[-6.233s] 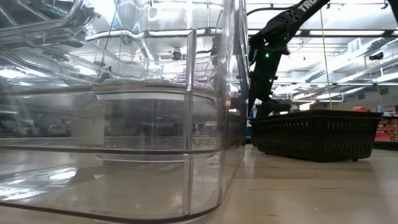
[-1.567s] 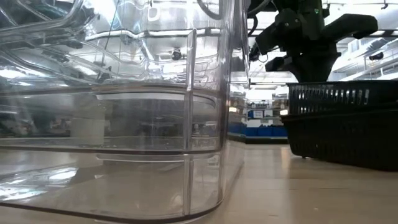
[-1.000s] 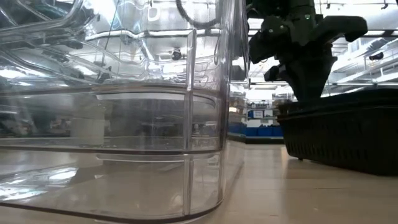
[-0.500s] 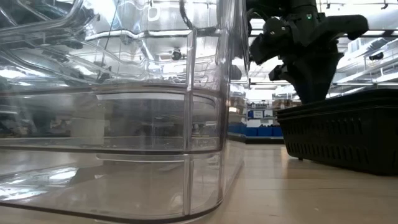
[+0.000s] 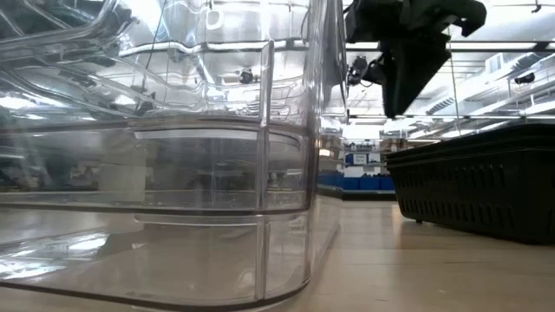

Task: Stack baskets by color
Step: Return to Home Position

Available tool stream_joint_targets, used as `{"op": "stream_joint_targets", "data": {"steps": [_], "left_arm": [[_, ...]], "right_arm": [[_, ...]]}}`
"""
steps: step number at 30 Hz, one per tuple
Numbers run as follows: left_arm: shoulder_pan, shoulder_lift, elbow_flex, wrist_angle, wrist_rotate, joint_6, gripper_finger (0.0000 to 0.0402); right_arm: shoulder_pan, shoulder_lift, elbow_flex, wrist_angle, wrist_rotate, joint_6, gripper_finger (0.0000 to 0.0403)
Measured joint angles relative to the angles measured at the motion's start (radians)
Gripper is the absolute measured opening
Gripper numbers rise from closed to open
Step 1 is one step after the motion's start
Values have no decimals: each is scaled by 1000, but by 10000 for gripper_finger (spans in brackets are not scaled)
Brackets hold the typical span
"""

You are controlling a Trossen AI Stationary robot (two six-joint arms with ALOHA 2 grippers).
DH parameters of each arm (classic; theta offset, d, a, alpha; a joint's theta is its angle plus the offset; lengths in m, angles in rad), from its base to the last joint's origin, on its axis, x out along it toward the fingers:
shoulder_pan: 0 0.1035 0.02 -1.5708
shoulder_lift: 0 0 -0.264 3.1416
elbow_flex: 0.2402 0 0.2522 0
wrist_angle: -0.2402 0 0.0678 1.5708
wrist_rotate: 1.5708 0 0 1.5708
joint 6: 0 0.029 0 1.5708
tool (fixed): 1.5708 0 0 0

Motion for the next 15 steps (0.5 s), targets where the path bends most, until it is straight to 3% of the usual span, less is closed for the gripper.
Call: {"op": "stream_joint_targets", "data": {"steps": [7,15], "left_arm": [[0,0,0,-3,0,-45,19],[0,0,0,-3,0,-45,13]], "right_arm": [[-19,-198,-278,316,77,-11,119],[-79,-409,-606,651,78,11,119]]}}
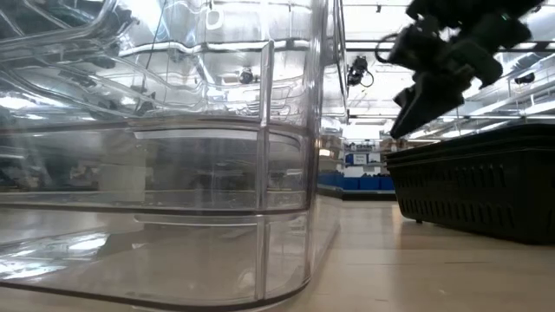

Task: Stack baskets by color
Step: Return to Home Position

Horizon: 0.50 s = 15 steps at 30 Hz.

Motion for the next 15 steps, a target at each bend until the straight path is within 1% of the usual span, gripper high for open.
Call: {"op": "stream_joint_targets", "data": {"steps": [6,9,15], "left_arm": [[0,0,0,-8,0,0,20],[0,0,0,-8,0,0,15],[0,0,0,-8,0,0,11]], "right_arm": [[-20,-126,-168,158,-4,54,119],[-15,-182,-233,236,-9,91,118],[18,-285,-332,325,-30,149,118]]}}
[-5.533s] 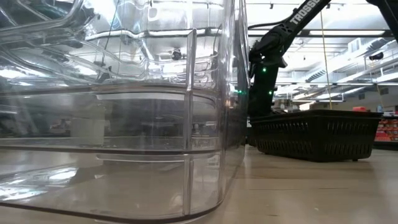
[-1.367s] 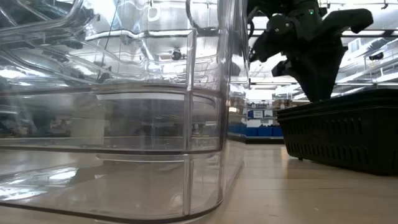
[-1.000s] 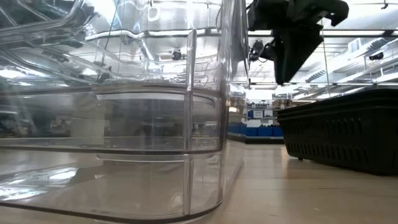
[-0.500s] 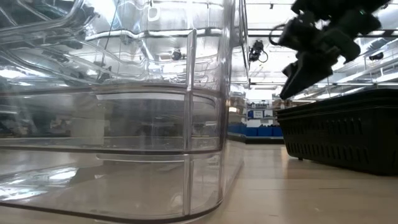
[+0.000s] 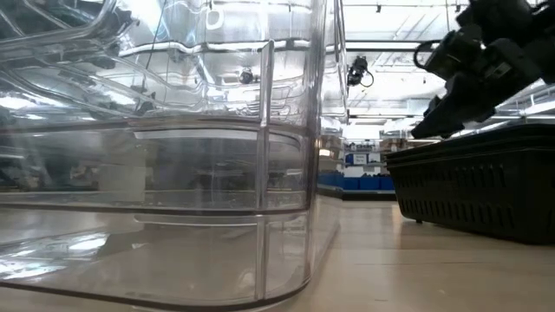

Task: Stack baskets by color
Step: Return to Home Position

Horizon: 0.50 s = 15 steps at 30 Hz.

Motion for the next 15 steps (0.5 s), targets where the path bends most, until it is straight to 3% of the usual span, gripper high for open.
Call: {"op": "stream_joint_targets", "data": {"steps": [15], "left_arm": [[0,0,0,12,0,1,8]], "right_arm": [[74,-299,-184,36,53,86,118]]}}
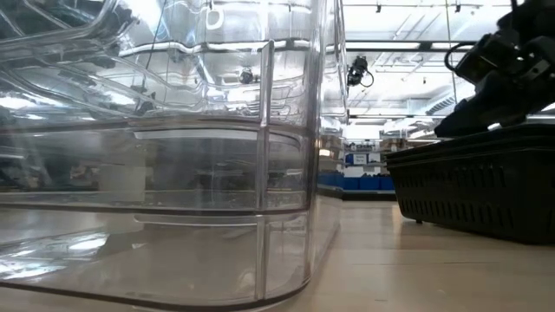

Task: Stack baskets by color
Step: Return to Home Position

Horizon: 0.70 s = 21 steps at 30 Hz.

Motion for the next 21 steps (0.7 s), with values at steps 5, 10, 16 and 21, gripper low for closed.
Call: {"op": "stream_joint_targets", "data": {"steps": [5,10,16,21], "left_arm": [[0,0,0,0,0,1,17],[0,0,0,5,0,1,16],[0,0,-4,-4,72,62,5],[0,0,-109,88,90,87,11]], "right_arm": [[20,-121,-38,-7,3,-1,118],[42,-224,-62,-15,2,-9,118],[61,-303,-75,-54,3,-8,118],[71,-334,-75,-54,4,-22,118]]}}
